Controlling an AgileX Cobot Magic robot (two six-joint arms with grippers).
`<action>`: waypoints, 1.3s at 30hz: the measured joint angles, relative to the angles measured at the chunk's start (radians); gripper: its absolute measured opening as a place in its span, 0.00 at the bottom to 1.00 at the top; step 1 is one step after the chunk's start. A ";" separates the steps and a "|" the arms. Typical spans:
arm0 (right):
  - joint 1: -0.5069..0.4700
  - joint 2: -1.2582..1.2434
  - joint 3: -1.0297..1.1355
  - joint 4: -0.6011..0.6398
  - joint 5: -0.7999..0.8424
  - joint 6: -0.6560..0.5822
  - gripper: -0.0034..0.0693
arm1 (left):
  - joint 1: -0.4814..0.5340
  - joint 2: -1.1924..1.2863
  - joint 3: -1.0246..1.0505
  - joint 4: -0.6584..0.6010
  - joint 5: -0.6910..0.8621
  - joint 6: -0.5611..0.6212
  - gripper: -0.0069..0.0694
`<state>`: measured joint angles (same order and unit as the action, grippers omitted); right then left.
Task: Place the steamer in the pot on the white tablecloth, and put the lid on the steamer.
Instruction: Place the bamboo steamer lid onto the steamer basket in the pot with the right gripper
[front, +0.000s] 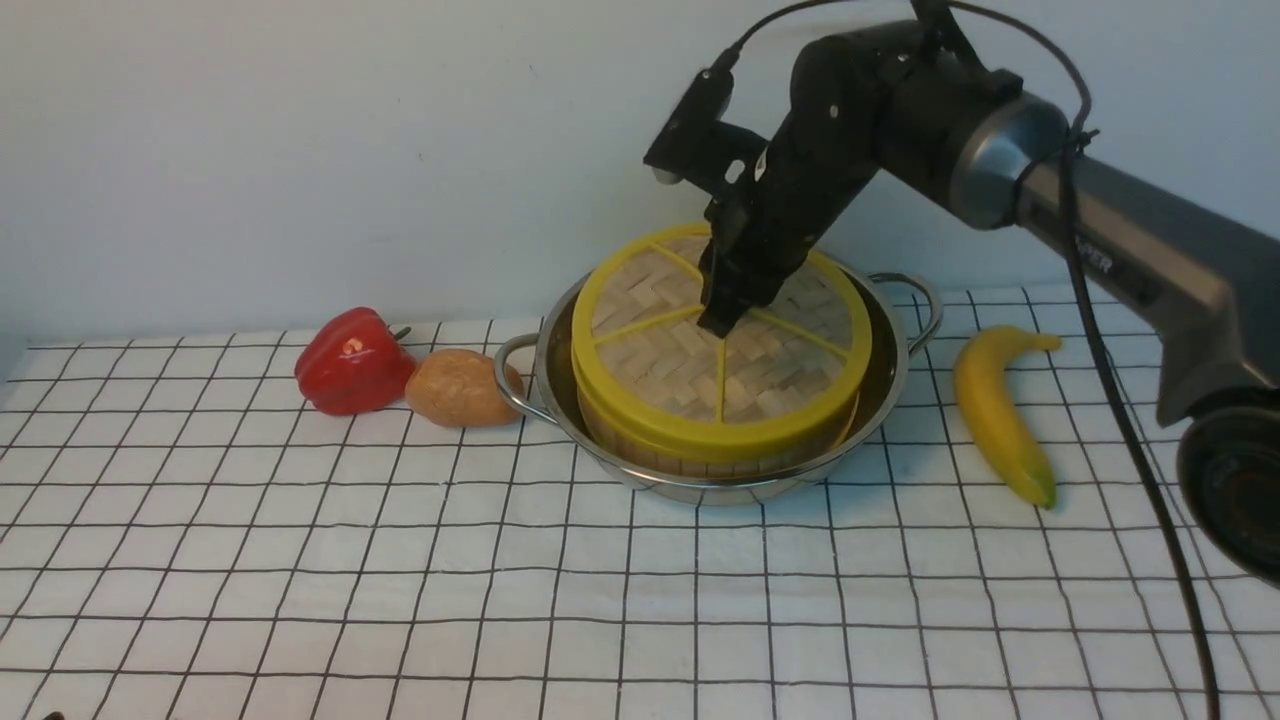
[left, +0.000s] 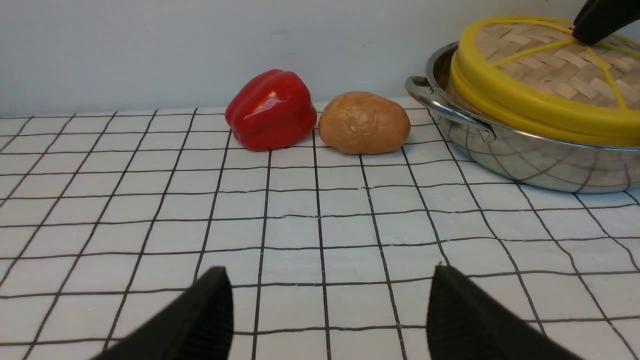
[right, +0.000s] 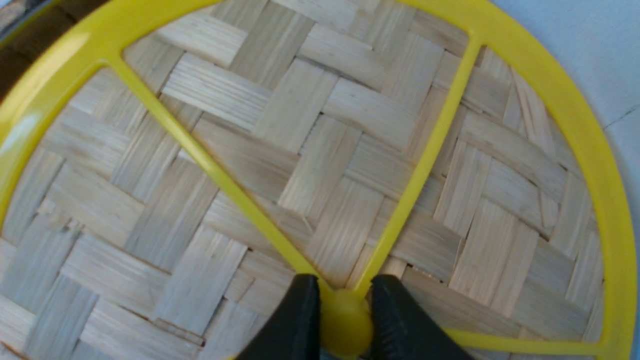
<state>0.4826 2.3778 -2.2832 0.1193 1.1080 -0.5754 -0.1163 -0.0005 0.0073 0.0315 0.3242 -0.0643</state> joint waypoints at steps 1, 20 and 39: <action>0.000 0.002 -0.001 0.005 -0.004 0.000 0.25 | 0.000 0.000 0.000 0.000 0.000 0.000 0.72; 0.002 -0.004 -0.003 -0.028 -0.157 -0.006 0.55 | 0.000 0.000 0.000 0.000 0.000 0.000 0.72; 0.002 0.016 -0.005 -0.028 -0.164 -0.009 0.36 | 0.000 0.000 0.000 0.000 0.000 0.000 0.72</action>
<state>0.4846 2.3941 -2.2881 0.0911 0.9438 -0.5840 -0.1163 -0.0005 0.0073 0.0315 0.3242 -0.0643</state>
